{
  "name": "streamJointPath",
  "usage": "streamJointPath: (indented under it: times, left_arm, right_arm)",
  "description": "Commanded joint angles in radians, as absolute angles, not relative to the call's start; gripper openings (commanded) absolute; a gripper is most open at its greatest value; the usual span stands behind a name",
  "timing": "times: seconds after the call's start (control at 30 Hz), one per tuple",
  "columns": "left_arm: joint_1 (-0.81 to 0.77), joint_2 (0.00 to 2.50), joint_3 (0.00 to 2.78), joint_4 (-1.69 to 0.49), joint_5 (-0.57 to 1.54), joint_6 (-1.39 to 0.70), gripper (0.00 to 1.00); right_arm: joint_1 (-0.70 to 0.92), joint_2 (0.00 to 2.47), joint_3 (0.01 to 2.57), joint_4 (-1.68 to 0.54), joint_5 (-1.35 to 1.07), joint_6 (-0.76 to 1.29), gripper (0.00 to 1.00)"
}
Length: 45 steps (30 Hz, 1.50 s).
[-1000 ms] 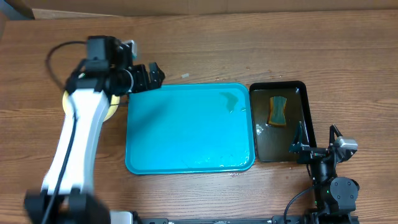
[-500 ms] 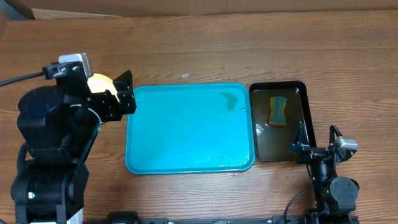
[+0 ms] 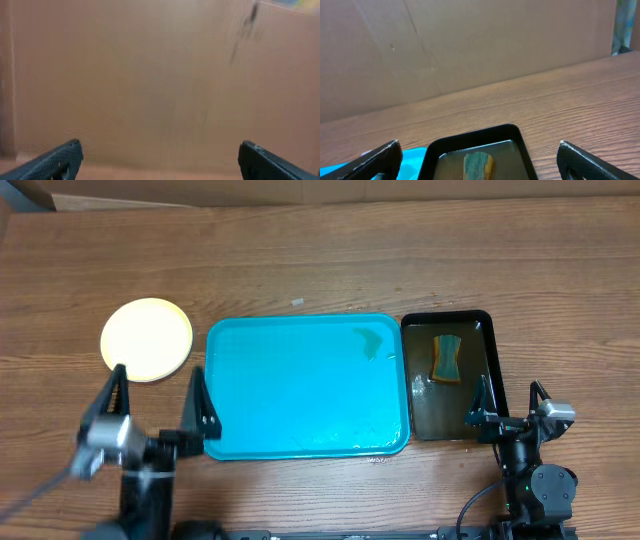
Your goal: Clean dirty plates on tray and stack at the side
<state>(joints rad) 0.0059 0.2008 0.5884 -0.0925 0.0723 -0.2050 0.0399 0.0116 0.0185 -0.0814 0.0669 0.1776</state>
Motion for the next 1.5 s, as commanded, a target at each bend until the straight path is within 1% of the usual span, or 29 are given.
streamJointPath:
  times: [0.0, 0.1, 0.2, 0.67, 0.83, 0.9, 1.03, 1.13, 1.17, 1.23, 1.47]
  left_arm:
    - [-0.001, 0.06, 0.443, 0.048, 0.078, -0.214, 1.0]
    - [-0.001, 0.002, 0.367, 0.135, 0.078, -0.214, 1.0]
    - [-0.001, 0.004, 0.314, 0.186, 0.078, -0.237, 1.0]
    - [-0.001, 0.004, 0.08, 0.195, 0.07, -0.315, 1.0]
    - [-0.001, 0.004, 0.027, 0.192, -0.012, -0.314, 1.0]
    - [-0.001, 0.004, 0.008, 0.183, -0.027, -0.314, 1.0]
    - [-0.001, 0.004, 0.004, 0.069, -0.03, -0.3, 1.0]
    - [-0.001, 0.004, 0.004, -0.058, -0.031, -0.245, 1.0]
    - [-0.001, 0.004, 0.005, -0.076, -0.019, -0.168, 1.0]
    - [-0.001, 0.004, 0.005, -0.078, -0.01, -0.115, 1.0]
    - [0.0, 0.004, 0.005, -0.077, -0.011, -0.111, 1.0]
  right_arm:
    - [0.044, 0.003, 0.008, -0.077, 0.073, 0.167, 1.0]
    - [0.044, 0.003, 0.008, -0.077, 0.072, 0.167, 1.0]
    - [0.044, 0.003, 0.008, -0.077, 0.072, 0.168, 1.0]
    - [0.044, 0.003, 0.008, -0.077, 0.073, 0.167, 1.0]
    - [0.044, 0.003, 0.008, -0.077, 0.073, 0.168, 1.0]
    - [0.044, 0.003, 0.008, -0.077, 0.073, 0.168, 1.0]
    - [0.044, 0.003, 0.008, -0.077, 0.073, 0.167, 1.0]
    - [0.044, 0.003, 0.008, -0.078, 0.072, 0.167, 1.0]
    - [0.044, 0.003, 0.008, -0.077, 0.072, 0.167, 1.0]
    - [0.044, 0.003, 0.008, -0.077, 0.072, 0.167, 1.0]
    - [0.044, 0.003, 0.008, -0.077, 0.073, 0.167, 1.0]
